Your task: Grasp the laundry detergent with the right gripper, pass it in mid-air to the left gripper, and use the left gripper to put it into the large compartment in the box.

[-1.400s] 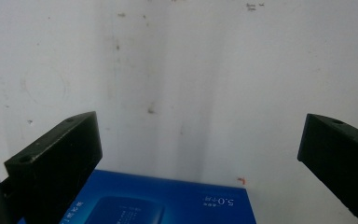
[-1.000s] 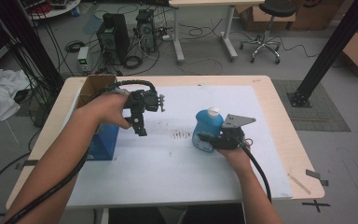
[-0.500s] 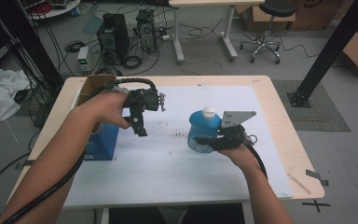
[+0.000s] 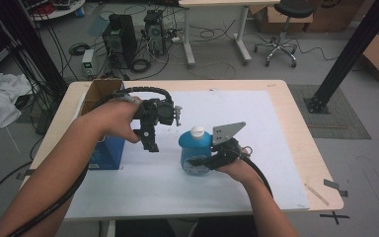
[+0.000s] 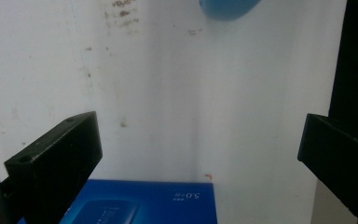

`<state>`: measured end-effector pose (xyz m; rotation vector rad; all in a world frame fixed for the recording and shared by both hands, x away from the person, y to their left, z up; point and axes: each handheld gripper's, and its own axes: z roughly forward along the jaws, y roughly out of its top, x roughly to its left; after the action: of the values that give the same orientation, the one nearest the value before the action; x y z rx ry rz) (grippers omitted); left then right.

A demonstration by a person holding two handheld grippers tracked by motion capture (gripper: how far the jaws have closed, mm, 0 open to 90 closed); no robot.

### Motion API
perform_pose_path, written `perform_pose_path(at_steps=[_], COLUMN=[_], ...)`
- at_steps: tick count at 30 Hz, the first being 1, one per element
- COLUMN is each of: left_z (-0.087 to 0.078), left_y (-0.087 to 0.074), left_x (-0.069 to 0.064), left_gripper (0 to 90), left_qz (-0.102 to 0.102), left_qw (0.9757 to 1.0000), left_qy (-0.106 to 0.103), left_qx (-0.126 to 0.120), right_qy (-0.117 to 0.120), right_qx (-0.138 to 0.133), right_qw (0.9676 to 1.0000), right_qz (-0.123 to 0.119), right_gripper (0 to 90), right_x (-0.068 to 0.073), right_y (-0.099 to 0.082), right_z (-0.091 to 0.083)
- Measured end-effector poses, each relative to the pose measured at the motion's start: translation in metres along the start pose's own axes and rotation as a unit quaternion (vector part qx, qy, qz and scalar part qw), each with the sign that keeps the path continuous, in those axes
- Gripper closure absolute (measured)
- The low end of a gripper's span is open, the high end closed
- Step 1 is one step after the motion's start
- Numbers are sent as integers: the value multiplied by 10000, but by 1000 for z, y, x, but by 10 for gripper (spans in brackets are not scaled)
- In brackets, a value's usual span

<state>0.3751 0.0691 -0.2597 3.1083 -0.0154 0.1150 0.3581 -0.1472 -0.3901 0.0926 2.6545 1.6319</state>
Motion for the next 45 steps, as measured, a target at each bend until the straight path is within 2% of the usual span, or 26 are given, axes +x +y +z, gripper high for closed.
perform_pose_path(at_steps=[6, 25, 36, 45], left_z=[-3, -6, 0, 4], left_y=[2, 11, 16, 18], left_x=[-6, -26, -32, -34], left_gripper=[1, 1, 1, 1], left_qz=[35, 138, 198, 232], left_qw=[10000, 9999, 9997, 9997], left_qy=[-61, -84, -104, -88], left_qx=[-44, -31, -27, 35], right_qy=[143, 285, 335, 374], right_qx=[-64, -163, -200, -283], right_qw=[9999, 9995, 9990, 9987], right_qz=[-57, -43, -205, -196], right_gripper=[460, 457, 457, 457], right_x=[3, 5, 10, 12], right_y=[4, 15, 28, 32], right_z=[19, 63, 75, 82])
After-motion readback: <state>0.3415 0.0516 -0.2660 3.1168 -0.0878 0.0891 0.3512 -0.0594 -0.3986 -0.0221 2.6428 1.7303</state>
